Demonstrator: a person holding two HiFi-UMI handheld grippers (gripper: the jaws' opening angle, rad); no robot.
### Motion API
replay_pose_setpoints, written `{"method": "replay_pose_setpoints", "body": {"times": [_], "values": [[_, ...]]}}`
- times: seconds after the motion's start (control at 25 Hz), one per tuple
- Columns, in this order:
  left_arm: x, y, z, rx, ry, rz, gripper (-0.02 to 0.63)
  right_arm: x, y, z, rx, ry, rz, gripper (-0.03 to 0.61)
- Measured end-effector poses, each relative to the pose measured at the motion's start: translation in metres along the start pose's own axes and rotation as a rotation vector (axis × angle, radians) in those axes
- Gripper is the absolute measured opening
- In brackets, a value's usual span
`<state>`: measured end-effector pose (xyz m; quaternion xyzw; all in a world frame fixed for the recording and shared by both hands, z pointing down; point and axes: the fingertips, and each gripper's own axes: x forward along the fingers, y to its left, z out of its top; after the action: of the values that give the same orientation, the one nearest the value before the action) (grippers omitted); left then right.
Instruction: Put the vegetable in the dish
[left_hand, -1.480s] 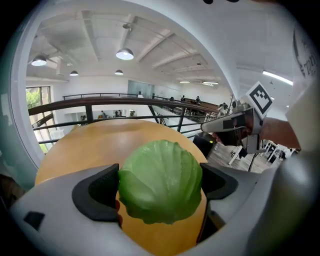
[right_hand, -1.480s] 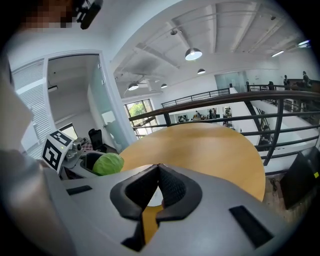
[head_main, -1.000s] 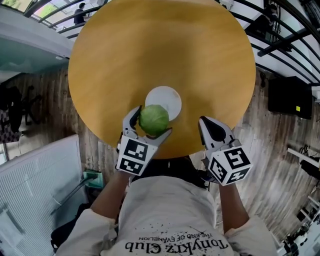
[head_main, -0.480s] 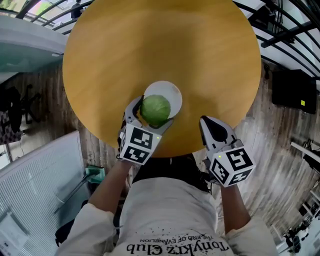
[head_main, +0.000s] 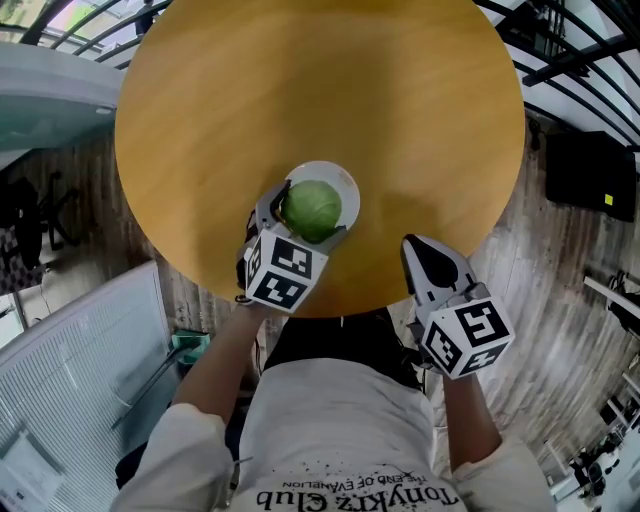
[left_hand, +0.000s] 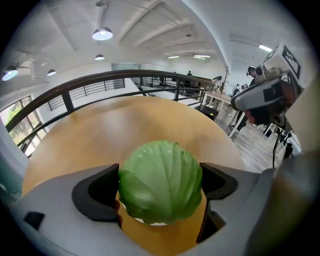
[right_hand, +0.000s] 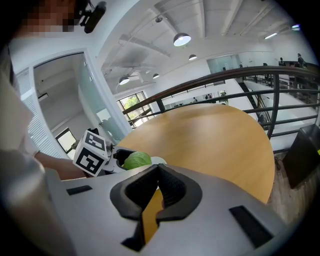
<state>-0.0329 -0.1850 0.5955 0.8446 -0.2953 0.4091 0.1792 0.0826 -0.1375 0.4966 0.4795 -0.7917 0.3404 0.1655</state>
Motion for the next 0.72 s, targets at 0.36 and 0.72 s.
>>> {"method": "replay_pose_setpoints", "body": {"times": [0.36,0.72], "values": [[0.024,0.003,-0.005,0.034,0.059,-0.017,0.494,0.004,-0.008,-0.003,0.022,0.007,0.000,0.015],[0.042,0.000,-0.010,0.038,0.097,-0.016,0.494,0.005,-0.023,-0.007,0.037,0.018,0.002,0.016]]}}
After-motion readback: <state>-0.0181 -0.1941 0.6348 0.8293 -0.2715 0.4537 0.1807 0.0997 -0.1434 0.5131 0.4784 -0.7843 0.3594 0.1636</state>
